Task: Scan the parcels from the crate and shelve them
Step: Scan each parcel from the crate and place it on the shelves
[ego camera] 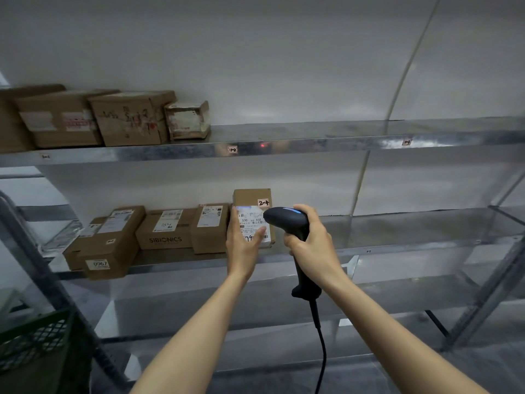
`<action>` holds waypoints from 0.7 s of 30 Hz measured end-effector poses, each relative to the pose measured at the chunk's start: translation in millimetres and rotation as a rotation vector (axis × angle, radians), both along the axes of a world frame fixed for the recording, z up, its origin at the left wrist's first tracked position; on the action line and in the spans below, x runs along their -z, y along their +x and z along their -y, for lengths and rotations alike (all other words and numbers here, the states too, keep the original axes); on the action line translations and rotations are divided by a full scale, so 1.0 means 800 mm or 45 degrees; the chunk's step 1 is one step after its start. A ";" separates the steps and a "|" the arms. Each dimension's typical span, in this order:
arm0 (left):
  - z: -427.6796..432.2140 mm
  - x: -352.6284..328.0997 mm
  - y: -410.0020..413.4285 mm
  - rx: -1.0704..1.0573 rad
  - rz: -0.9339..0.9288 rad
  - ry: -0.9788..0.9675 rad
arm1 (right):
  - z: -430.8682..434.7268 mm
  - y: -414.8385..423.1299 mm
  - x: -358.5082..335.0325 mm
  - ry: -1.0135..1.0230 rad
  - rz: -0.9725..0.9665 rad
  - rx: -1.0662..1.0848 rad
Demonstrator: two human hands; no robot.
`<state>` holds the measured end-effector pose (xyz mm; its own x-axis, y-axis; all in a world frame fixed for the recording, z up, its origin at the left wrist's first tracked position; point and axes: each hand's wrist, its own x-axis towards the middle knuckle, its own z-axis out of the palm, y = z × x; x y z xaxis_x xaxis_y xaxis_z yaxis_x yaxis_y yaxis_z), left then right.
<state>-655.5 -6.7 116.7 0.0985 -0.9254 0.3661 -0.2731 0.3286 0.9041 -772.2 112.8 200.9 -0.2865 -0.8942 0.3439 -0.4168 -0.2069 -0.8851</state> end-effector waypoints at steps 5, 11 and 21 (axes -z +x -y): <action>0.000 0.001 0.005 -0.003 0.003 0.021 | 0.001 0.007 0.000 -0.004 0.003 -0.021; -0.004 0.003 0.005 0.044 -0.010 0.003 | -0.003 0.014 -0.002 -0.002 -0.004 -0.060; -0.005 0.004 0.012 0.036 -0.008 0.021 | -0.004 0.020 -0.002 0.015 -0.013 -0.053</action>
<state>-646.0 -2.9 113.6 0.0745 -0.9336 0.3505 -0.2582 0.3215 0.9110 -756.1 116.3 202.9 -0.2454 -0.9092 0.3363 -0.4170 -0.2142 -0.8833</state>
